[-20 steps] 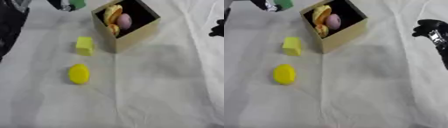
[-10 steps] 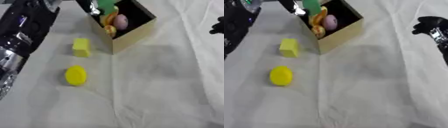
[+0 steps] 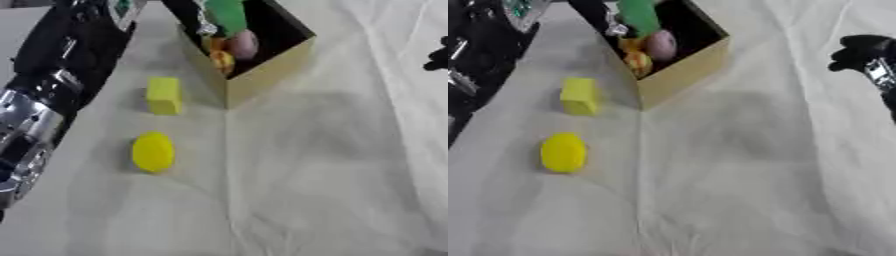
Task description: Pick up objects on the table and place them in the box.
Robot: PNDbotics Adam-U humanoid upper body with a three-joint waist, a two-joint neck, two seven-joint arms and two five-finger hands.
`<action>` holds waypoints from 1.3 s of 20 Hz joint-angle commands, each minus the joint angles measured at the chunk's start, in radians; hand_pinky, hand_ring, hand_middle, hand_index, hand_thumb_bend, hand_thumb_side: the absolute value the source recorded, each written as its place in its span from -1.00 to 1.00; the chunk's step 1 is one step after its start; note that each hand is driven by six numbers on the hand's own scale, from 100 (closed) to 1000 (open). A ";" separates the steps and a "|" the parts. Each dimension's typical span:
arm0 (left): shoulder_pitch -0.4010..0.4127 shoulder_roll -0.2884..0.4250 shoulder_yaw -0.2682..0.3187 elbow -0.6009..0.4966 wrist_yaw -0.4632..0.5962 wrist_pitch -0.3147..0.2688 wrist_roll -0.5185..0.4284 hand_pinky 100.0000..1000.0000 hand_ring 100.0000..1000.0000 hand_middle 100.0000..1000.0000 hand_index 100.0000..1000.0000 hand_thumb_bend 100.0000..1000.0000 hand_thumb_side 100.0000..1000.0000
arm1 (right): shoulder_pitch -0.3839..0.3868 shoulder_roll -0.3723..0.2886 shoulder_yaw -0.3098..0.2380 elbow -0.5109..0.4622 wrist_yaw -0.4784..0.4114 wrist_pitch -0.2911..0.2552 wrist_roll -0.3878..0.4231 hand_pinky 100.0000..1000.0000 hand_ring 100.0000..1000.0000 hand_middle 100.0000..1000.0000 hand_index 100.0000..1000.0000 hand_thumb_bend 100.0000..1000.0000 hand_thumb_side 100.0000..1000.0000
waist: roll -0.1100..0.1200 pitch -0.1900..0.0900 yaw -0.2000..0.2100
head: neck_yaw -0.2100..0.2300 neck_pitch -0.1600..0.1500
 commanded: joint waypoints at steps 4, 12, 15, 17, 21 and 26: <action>-0.014 0.024 0.020 -0.010 -0.006 -0.021 0.021 0.67 0.59 0.59 0.80 -0.04 0.05 | -0.001 -0.016 -0.011 -0.017 -0.005 0.003 0.000 0.78 0.36 0.26 0.57 -1.00 0.46 | -0.006 -0.028 0.006 | -0.002 -0.002; 0.018 0.101 -0.022 -0.071 0.085 -0.043 0.020 0.59 0.48 0.45 0.71 -0.19 -0.11 | 0.015 -0.014 -0.018 -0.014 -0.003 0.004 -0.007 0.78 0.36 0.26 0.56 -1.00 0.45 | -0.011 -0.047 0.031 | -0.019 0.016; 0.066 0.196 -0.084 -0.158 0.188 -0.056 -0.009 0.58 0.46 0.43 0.70 -0.19 -0.08 | 0.026 -0.020 -0.025 -0.012 0.000 0.003 -0.015 0.78 0.36 0.26 0.56 -1.00 0.45 | -0.011 -0.052 0.054 | -0.043 0.027; 0.106 0.260 -0.124 -0.238 0.271 -0.037 -0.028 0.57 0.44 0.40 0.67 -0.20 0.00 | 0.030 -0.021 -0.028 -0.012 0.002 0.003 -0.018 0.78 0.36 0.26 0.56 -1.00 0.45 | -0.011 -0.054 0.066 | -0.058 0.029; 0.171 0.341 -0.190 -0.389 0.410 0.061 -0.043 0.57 0.43 0.39 0.64 -0.19 0.04 | 0.033 -0.020 -0.029 -0.013 0.003 0.004 -0.019 0.78 0.36 0.26 0.56 -1.00 0.45 | -0.013 -0.056 0.080 | -0.072 0.031; 0.197 0.361 -0.232 -0.425 0.464 0.144 -0.106 0.59 0.47 0.44 0.69 -0.12 0.08 | 0.033 -0.020 -0.030 -0.012 0.003 0.006 -0.020 0.78 0.36 0.26 0.56 -1.00 0.46 | -0.013 -0.054 0.080 | -0.067 0.037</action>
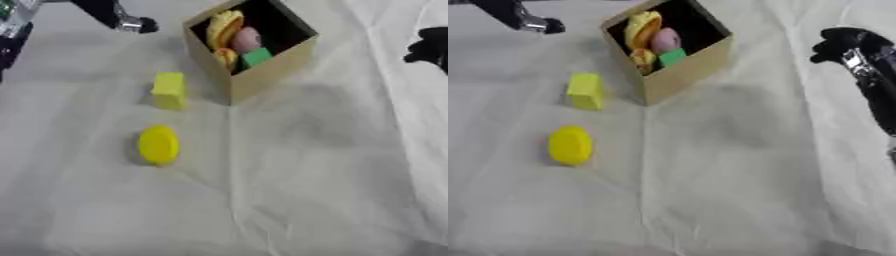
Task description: Pick up objects on the table and place them in the box.
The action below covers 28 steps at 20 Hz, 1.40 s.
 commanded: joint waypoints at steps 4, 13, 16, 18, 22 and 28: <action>-0.019 0.019 -0.005 0.040 0.014 0.037 -0.095 0.60 0.48 0.44 0.70 -0.04 0.07 | -0.009 -0.020 -0.013 -0.012 0.005 0.005 -0.008 0.78 0.36 0.26 0.56 -1.00 0.46 | 0.000 -0.020 -0.006 | 0.007 0.016; -0.011 -0.029 -0.006 0.162 -0.103 -0.020 -0.111 0.60 0.51 0.46 0.70 0.13 0.01 | -0.010 -0.014 -0.013 -0.014 0.001 0.007 -0.010 0.78 0.36 0.26 0.56 -1.00 0.46 | -0.003 -0.018 -0.008 | 0.011 0.011; -0.005 -0.045 -0.003 0.191 -0.141 -0.043 -0.102 0.61 0.52 0.48 0.72 0.14 -0.10 | -0.011 -0.012 -0.012 -0.014 0.000 0.008 -0.009 0.78 0.36 0.26 0.56 -1.00 0.46 | -0.004 -0.015 -0.007 | 0.012 0.008; -0.003 -0.058 -0.002 0.207 -0.144 -0.060 -0.109 0.62 0.52 0.49 0.72 0.12 -0.18 | -0.012 -0.010 -0.012 -0.014 0.000 0.009 -0.008 0.78 0.36 0.26 0.56 -1.00 0.46 | -0.005 -0.013 -0.009 | 0.014 0.005; -0.006 -0.081 -0.004 0.216 -0.119 -0.084 -0.140 0.63 0.54 0.51 0.74 0.07 -0.24 | -0.012 -0.007 -0.011 -0.015 -0.002 0.011 -0.008 0.78 0.36 0.25 0.56 -1.00 0.47 | -0.005 -0.010 -0.012 | 0.018 0.001; -0.015 -0.079 -0.014 0.152 -0.059 -0.089 -0.194 0.65 0.56 0.52 0.74 0.10 -0.18 | -0.009 -0.008 -0.011 -0.014 -0.002 0.015 -0.008 0.78 0.36 0.25 0.56 -1.00 0.47 | -0.002 -0.008 -0.011 | 0.021 0.000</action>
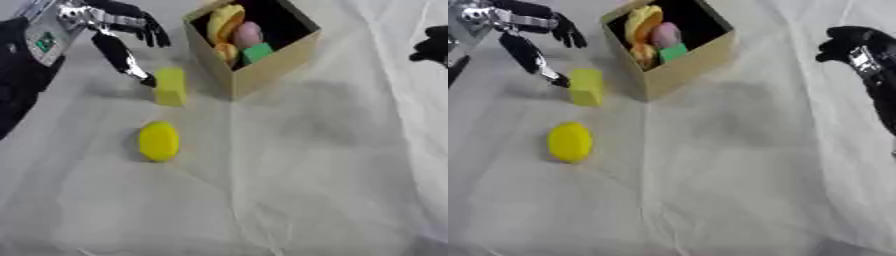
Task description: Pick up objects on the table and place them in the box.
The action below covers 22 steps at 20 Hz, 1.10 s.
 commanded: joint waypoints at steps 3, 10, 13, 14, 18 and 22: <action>-0.032 0.015 -0.013 -0.046 0.026 -0.004 -0.061 0.65 0.57 0.53 0.75 0.18 -0.20 | -0.008 -0.015 -0.009 -0.015 -0.003 0.005 -0.001 0.78 0.36 0.25 0.56 -1.00 0.47 | 0.000 -0.019 -0.001 | 0.007 -0.008; -0.044 -0.057 0.002 0.040 -0.062 -0.017 -0.042 0.65 0.57 0.54 0.75 0.24 -0.32 | -0.012 -0.010 -0.008 -0.017 -0.005 0.006 0.001 0.78 0.36 0.24 0.56 -1.00 0.48 | -0.002 -0.015 -0.012 | 0.016 -0.015; -0.047 -0.080 0.008 0.065 -0.106 -0.034 -0.017 0.65 0.58 0.55 0.75 0.25 -0.34 | -0.012 -0.009 -0.009 -0.017 -0.005 0.006 0.001 0.78 0.36 0.24 0.56 -1.00 0.48 | -0.001 -0.010 -0.016 | 0.019 -0.018; -0.047 -0.086 0.009 0.072 -0.121 -0.040 -0.010 0.65 0.57 0.54 0.74 0.23 -0.34 | -0.013 -0.009 -0.009 -0.017 -0.005 0.007 0.002 0.78 0.36 0.24 0.56 -1.00 0.48 | 0.000 -0.008 -0.017 | 0.020 -0.019; -0.046 -0.090 0.012 0.084 -0.161 -0.054 0.012 0.52 0.36 0.20 0.59 -0.11 -0.44 | -0.013 -0.010 -0.010 -0.017 -0.006 0.008 0.001 0.78 0.36 0.25 0.56 -1.00 0.48 | 0.001 -0.005 -0.018 | 0.019 -0.018; -0.048 -0.068 0.011 0.040 -0.169 -0.053 0.040 0.39 0.15 -0.02 0.36 -0.55 -0.64 | -0.011 -0.011 -0.011 -0.016 -0.006 0.008 -0.001 0.78 0.36 0.24 0.56 -1.00 0.48 | 0.004 -0.007 -0.020 | 0.018 -0.015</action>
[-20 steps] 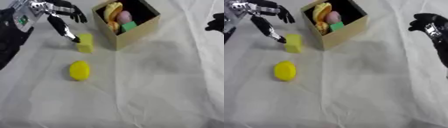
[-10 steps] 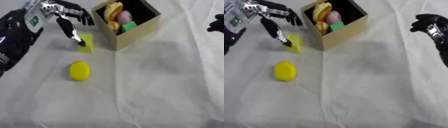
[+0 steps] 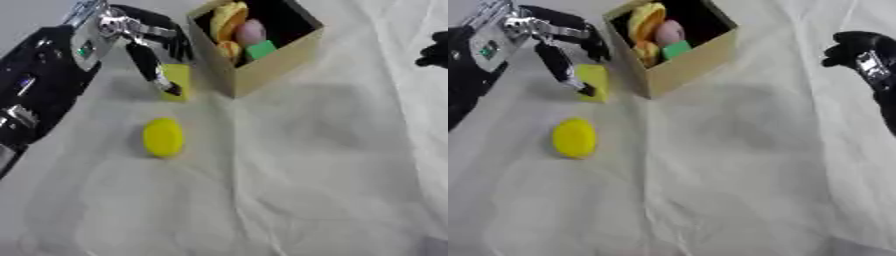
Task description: Pick up objects on the table and place them in the box.
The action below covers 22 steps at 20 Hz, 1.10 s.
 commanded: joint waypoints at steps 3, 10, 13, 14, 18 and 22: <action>-0.018 0.053 0.001 -0.080 0.009 -0.011 0.017 0.38 0.14 -0.03 0.34 -0.71 -0.49 | -0.006 -0.019 -0.012 -0.015 -0.005 0.001 -0.003 0.78 0.36 0.24 0.56 -1.00 0.48 | -0.002 -0.023 -0.002 | -0.001 -0.006; -0.039 0.110 0.003 -0.244 0.090 0.033 0.007 0.39 0.14 -0.02 0.34 -0.81 -0.53 | -0.005 -0.019 -0.012 -0.013 -0.004 -0.001 -0.004 0.78 0.36 0.24 0.56 -1.00 0.46 | 0.000 -0.035 -0.007 | -0.003 -0.004; -0.084 0.084 0.039 -0.261 0.111 0.067 0.016 0.41 0.16 0.00 0.35 -0.85 -0.56 | -0.009 -0.018 -0.010 -0.014 -0.004 -0.002 -0.003 0.78 0.36 0.24 0.56 -1.00 0.46 | 0.003 -0.038 -0.013 | 0.000 -0.008; -0.103 0.063 0.053 -0.253 0.109 0.074 0.021 0.42 0.16 0.00 0.36 -0.85 -0.55 | -0.012 -0.017 -0.008 -0.014 -0.005 -0.002 -0.001 0.78 0.36 0.24 0.56 -1.00 0.46 | 0.004 -0.037 -0.017 | 0.004 -0.011; -0.167 -0.011 0.094 -0.185 0.074 0.064 0.041 0.43 0.17 0.02 0.36 -0.85 -0.56 | -0.026 -0.014 -0.002 -0.017 -0.006 -0.001 0.005 0.78 0.36 0.24 0.56 -1.00 0.46 | 0.005 -0.033 -0.032 | 0.020 -0.020; -0.198 -0.053 0.123 -0.131 0.038 0.048 0.056 0.44 0.21 0.08 0.40 -0.78 -0.55 | -0.042 -0.011 0.003 -0.020 -0.008 -0.002 0.008 0.78 0.36 0.24 0.56 -1.00 0.45 | 0.010 -0.023 -0.060 | 0.043 -0.034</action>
